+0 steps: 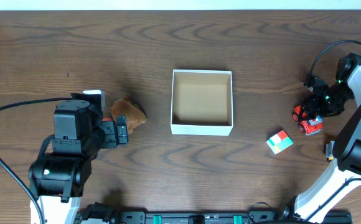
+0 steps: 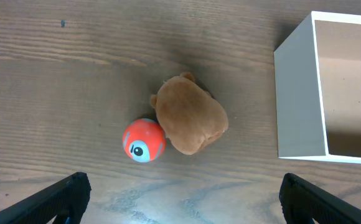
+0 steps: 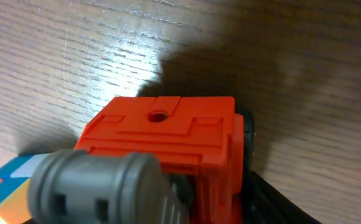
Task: Pack container
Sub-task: 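Close the right gripper on the red fire truck and lift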
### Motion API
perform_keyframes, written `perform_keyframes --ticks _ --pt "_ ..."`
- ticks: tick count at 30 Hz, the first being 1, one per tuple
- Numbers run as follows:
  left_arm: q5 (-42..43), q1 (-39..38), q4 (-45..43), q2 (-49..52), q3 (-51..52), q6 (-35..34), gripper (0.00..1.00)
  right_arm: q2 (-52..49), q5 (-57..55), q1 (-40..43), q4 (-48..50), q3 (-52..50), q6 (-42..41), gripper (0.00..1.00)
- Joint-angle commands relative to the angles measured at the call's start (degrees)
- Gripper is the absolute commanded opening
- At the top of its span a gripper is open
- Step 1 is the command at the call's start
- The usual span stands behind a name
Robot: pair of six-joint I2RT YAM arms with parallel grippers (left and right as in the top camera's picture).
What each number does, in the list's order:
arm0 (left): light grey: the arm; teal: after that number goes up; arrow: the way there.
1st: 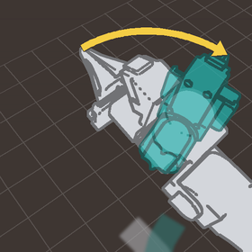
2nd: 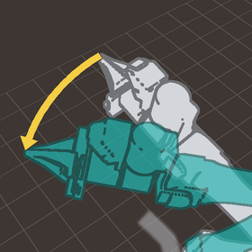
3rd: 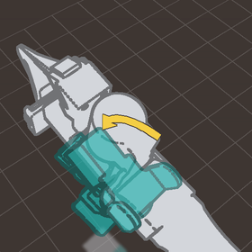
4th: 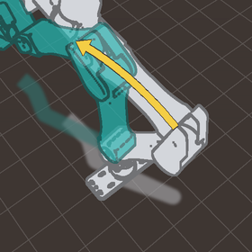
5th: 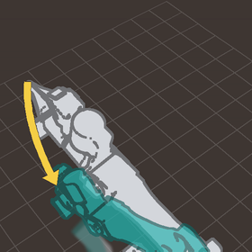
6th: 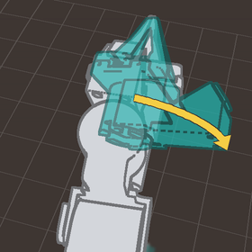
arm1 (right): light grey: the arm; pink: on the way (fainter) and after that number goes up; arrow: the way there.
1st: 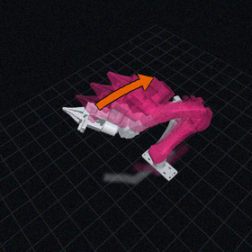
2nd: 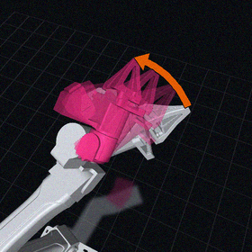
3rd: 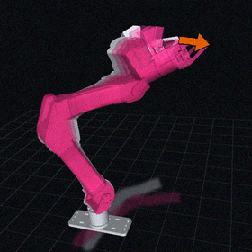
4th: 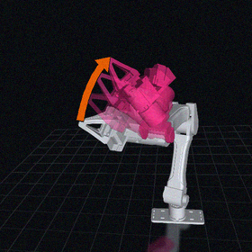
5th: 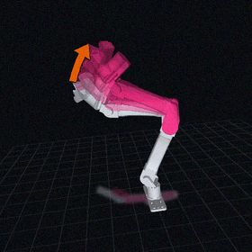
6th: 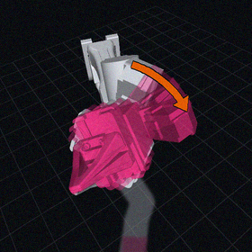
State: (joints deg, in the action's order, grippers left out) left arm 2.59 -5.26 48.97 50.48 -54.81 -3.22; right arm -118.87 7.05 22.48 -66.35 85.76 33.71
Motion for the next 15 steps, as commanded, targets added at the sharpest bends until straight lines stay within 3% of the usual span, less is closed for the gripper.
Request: perform_keyframes --ticks 1,15 --pt "-0.09 0.11 -0.24 0.02 -1.05 -0.74 0.98 -0.59 0.33 -0.44 0.81 -0.31 -2.08 0.48" --pt "-0.09 0.11 -0.24 0.02 -1.05 -0.76 0.98 -0.59 0.46 -1.49 3.34 -0.31 -7.15 0.04"
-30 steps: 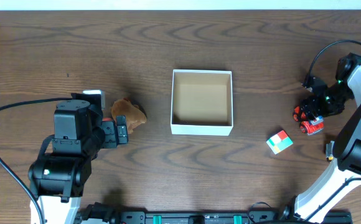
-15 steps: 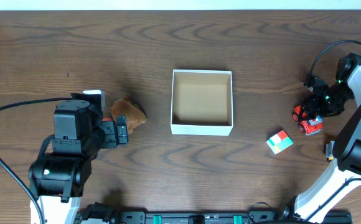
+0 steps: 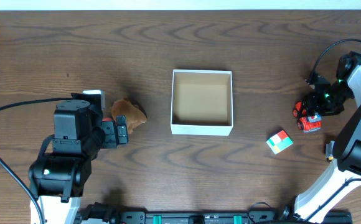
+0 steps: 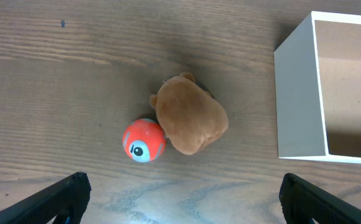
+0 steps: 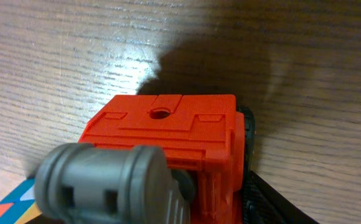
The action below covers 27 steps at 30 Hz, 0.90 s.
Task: Pack container
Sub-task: 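Close the right gripper on the red fire truck and lift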
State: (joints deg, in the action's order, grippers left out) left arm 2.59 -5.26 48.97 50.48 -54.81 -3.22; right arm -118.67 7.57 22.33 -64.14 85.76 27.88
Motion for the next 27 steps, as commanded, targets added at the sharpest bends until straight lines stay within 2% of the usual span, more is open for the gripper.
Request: perform_keyframes --ticks 1,18,21,27 --pt "-0.09 0.11 -0.24 0.02 -1.05 -0.76 0.98 -0.79 -0.04 -1.49 1.22 -0.31 -1.31 0.02" --pt "-0.07 0.11 -0.24 0.02 -1.05 -0.76 0.98 -0.39 -0.13 -3.28 3.50 -0.28 -6.34 0.01" --pt "-0.09 0.11 -0.24 0.02 -1.03 -0.76 0.98 0.55 -2.19 -3.30 4.55 -0.28 -10.12 0.01" --pt "-0.09 0.11 -0.24 0.02 -1.03 -0.76 0.98 4.46 -3.78 -4.33 5.22 -0.28 -11.69 0.01"
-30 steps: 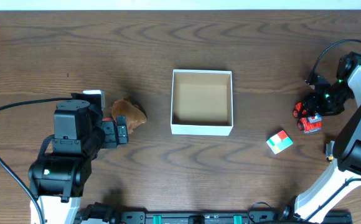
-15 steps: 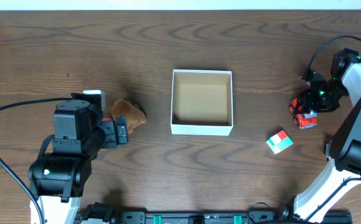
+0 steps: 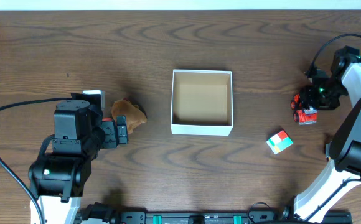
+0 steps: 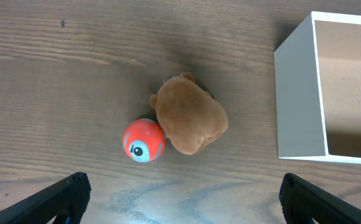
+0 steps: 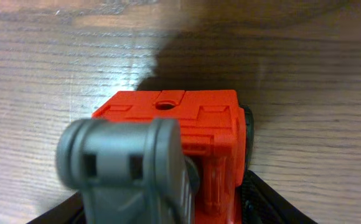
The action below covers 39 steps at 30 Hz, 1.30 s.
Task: Pack container
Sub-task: 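Close the right gripper on the red fire truck and lift, then carry the red fire truck left into the white box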
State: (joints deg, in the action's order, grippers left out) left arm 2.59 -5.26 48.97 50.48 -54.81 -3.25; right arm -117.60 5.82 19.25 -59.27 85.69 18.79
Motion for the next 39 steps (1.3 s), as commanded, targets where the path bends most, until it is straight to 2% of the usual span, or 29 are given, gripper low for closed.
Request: perform_keyframes --ticks 1,13,20,27,32,39 --pt "-0.09 0.11 -0.24 0.07 -1.03 -0.74 0.98 4.46 -2.05 -1.46 0.57 -0.22 -3.10 0.01" --pt "-0.07 0.11 -0.24 2.43 -1.03 -0.74 0.98 18.51 -3.04 -4.68 -0.37 -0.22 -12.09 0.01" --pt "-0.07 0.11 -1.18 2.99 -1.03 -0.74 0.98 26.05 -6.05 -10.67 -0.85 -0.22 -17.77 0.01" --pt "-0.07 0.11 -2.38 2.99 -1.03 -0.74 0.98 30.56 -10.43 -23.69 -0.20 -0.22 -26.75 0.01" --pt "-0.07 0.11 -2.40 2.99 -1.03 -0.76 0.98 31.15 -14.29 -36.15 4.61 -0.22 -34.49 0.01" --pt "-0.07 0.11 -2.38 2.99 -1.03 -1.62 0.98 30.53 -21.53 -50.29 12.37 -0.22 -50.36 0.01"
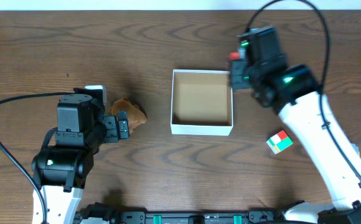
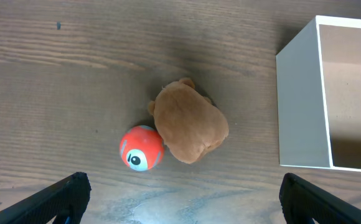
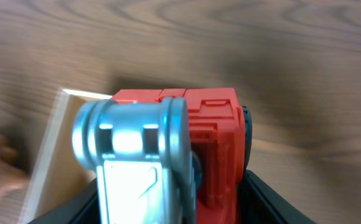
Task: Pack container
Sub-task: 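Carry the red fire truck left into the white box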
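The white open box [image 1: 201, 128] stands mid-table with nothing inside. My right gripper [image 1: 235, 67] is shut on a red and grey toy truck [image 3: 187, 134], held in the air at the box's far right corner; a sliver of the truck [image 1: 234, 56] shows overhead. The box corner [image 3: 50, 140] appears at the lower left of the right wrist view. A brown plush [image 2: 190, 126] and an orange ball [image 2: 142, 147] lie touching on the table left of the box [image 2: 300, 112]. My left gripper [image 2: 180, 205] stands open, back from them.
A small multicoloured cube [image 1: 279, 141] lies on the table right of the box, under the right arm. The left arm's body [image 1: 68, 149] sits at the left, with a black cable looping out from it.
My right gripper has moved with the truck from the table's far right edge to the air at the box's far right corner. The left wrist view shifted slightly.
My right gripper stayed shut on the red truck at the far right of the table through the earlier moments, shifting slightly farther back each time. Now it holds the truck by the box. The left arm stayed open near the plush and ball.
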### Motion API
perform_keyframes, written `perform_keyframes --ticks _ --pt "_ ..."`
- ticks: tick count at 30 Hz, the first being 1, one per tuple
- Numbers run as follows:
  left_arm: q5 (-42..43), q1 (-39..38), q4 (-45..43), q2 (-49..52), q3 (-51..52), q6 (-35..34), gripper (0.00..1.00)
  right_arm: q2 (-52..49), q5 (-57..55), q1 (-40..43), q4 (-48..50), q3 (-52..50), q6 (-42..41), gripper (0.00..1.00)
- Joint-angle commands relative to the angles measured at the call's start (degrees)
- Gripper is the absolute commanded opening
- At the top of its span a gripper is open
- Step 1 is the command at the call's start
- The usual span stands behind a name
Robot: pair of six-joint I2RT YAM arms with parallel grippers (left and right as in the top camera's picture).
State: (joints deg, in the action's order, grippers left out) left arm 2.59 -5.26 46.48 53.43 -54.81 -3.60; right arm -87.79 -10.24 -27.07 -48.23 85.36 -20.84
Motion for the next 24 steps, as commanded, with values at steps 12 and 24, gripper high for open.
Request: perform_keyframes --ticks 12,24 --pt "-0.07 0.11 0.11 0.04 -1.03 -1.25 0.98 -11.98 -5.40 -9.29 1.49 0.11 -20.15 0.01" --pt "-0.07 0.11 0.11 0.04 -1.03 -1.25 0.98 -18.73 -1.05 -9.03 0.11 0.09 -24.30 0.01"
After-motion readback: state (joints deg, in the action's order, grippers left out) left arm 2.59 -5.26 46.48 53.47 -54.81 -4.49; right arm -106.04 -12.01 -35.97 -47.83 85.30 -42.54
